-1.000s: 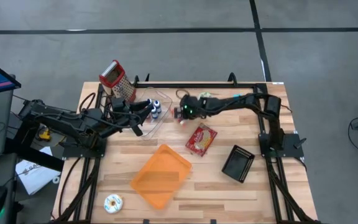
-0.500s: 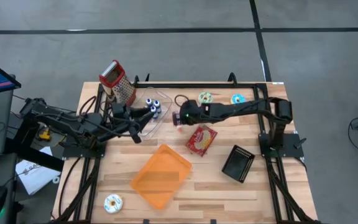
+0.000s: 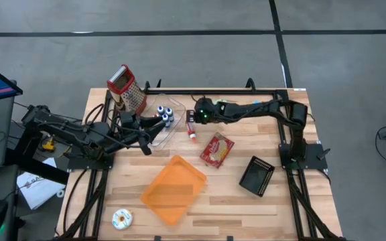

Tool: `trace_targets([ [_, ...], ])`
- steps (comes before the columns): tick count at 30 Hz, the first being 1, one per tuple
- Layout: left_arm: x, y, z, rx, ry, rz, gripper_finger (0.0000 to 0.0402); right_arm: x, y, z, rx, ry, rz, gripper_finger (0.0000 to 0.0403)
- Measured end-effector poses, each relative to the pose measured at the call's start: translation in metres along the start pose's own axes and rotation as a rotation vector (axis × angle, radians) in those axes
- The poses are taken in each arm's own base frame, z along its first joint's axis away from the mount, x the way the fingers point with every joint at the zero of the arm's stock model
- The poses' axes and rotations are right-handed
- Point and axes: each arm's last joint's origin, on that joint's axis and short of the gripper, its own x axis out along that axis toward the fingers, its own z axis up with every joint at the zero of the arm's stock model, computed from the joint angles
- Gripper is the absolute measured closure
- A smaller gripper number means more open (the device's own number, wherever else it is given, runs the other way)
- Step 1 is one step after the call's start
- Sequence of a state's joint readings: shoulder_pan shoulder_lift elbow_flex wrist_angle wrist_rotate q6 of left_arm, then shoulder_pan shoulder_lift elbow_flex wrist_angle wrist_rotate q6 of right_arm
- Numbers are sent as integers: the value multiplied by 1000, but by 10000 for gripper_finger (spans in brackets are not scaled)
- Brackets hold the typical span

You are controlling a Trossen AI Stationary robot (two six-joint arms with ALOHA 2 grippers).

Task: Pick & Place Food Item
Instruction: Put the orange food coloring bottle into the transparent bin

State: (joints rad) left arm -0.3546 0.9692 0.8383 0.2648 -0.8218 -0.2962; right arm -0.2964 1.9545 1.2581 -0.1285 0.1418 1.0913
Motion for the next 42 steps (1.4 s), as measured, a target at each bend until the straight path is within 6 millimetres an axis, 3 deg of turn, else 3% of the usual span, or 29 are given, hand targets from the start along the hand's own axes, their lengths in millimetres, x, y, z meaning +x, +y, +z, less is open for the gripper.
trace_targets([
  [4,0,0,0,-1,-1,-1,253,-1,6,2,-12,-34,46,403],
  [11,0,0,0,-3,-3,-1,253,6,0,4,-18,10,48,403],
  [21,0,0,0,-27,-3,-1,253,23,2,-26,-37,95,46,403],
  [28,0,0,0,-31,-4,-1,253,18,5,-50,-84,166,5,403],
  [31,0,0,0,-43,-4,-1,253,12,10,-69,-118,217,-7,403],
  [35,-2,-2,0,-54,3,-14,253,-16,28,-85,-163,197,39,403],
  [39,-5,-5,-1,-59,11,-32,253,-45,40,-79,-225,104,61,403],
  [42,-5,-6,-2,-58,13,-37,253,-50,40,-66,-249,85,64,402],
])
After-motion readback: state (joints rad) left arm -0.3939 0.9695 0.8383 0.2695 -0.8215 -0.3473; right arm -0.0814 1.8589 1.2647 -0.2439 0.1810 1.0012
